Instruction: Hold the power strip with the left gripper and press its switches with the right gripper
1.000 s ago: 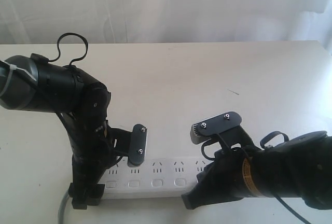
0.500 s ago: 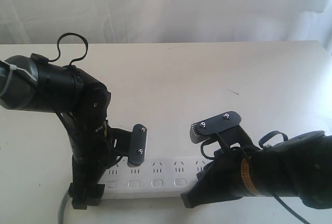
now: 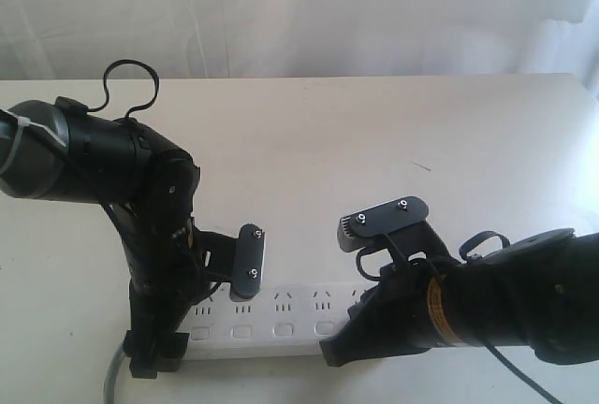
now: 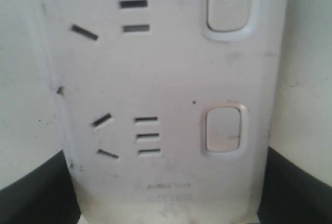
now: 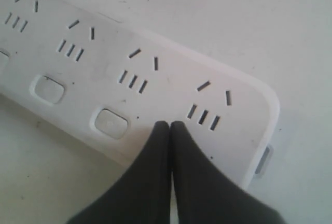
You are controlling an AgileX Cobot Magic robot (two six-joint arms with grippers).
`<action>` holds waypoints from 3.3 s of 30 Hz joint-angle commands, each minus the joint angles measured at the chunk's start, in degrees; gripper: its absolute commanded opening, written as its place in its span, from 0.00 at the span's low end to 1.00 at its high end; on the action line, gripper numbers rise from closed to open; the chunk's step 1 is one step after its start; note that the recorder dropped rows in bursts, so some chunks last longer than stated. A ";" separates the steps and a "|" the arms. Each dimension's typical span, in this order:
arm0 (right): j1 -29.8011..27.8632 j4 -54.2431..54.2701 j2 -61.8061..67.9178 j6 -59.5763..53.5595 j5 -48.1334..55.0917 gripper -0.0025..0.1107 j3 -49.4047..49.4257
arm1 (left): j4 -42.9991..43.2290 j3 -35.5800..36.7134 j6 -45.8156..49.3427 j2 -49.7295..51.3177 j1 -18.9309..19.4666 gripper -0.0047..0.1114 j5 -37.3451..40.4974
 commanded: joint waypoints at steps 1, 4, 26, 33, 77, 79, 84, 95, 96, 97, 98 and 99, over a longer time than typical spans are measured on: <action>-0.06 -0.65 2.96 0.29 1.90 0.02 1.97 | -2.32 1.08 -0.34 1.62 -0.41 0.04 1.88; -0.06 -0.92 -0.87 0.20 1.87 0.02 1.97 | -2.32 1.08 -0.34 1.62 -0.41 0.04 1.88; -0.06 -2.46 -32.18 -5.35 8.29 0.02 0.46 | -2.33 1.08 -0.60 1.62 -0.41 0.61 0.66; -0.06 -2.46 -32.18 -5.35 8.29 0.02 0.46 | 1.76 1.08 -3.05 1.28 -0.51 0.93 1.76; -0.17 -2.24 -32.87 -5.14 9.57 0.02 1.04 | -9.20 -5.66 -21.84 -38.02 -5.35 0.04 -21.70; -0.17 -2.24 -34.77 -5.14 9.22 0.02 1.15 | -9.20 -0.92 -21.68 -43.13 -6.23 0.04 -26.91; -5.52 -2.24 -43.20 -5.14 4.38 0.02 1.15 | -9.20 12.17 -23.46 -53.15 -6.64 0.04 -37.38; -31.76 -2.01 -66.87 -5.14 -2.78 0.02 1.15 | -8.99 20.03 -28.79 -54.00 -6.64 0.04 -47.42; -32.06 -2.01 -69.67 -5.14 -2.78 0.02 1.15 | -8.99 20.02 -28.79 -54.00 -6.64 0.04 -46.67; -32.06 -2.01 -70.63 -5.14 -2.78 0.02 1.15 | -8.99 20.02 -28.79 -54.00 -6.64 0.04 -46.23; -32.06 -2.01 -72.79 -5.14 -2.92 0.02 1.15 | -8.99 20.02 -28.79 -54.00 -6.64 0.04 -45.38; -32.06 -2.01 -73.68 -5.14 -3.06 0.02 1.15 | -8.99 20.02 -28.66 -54.00 -6.64 0.04 -45.08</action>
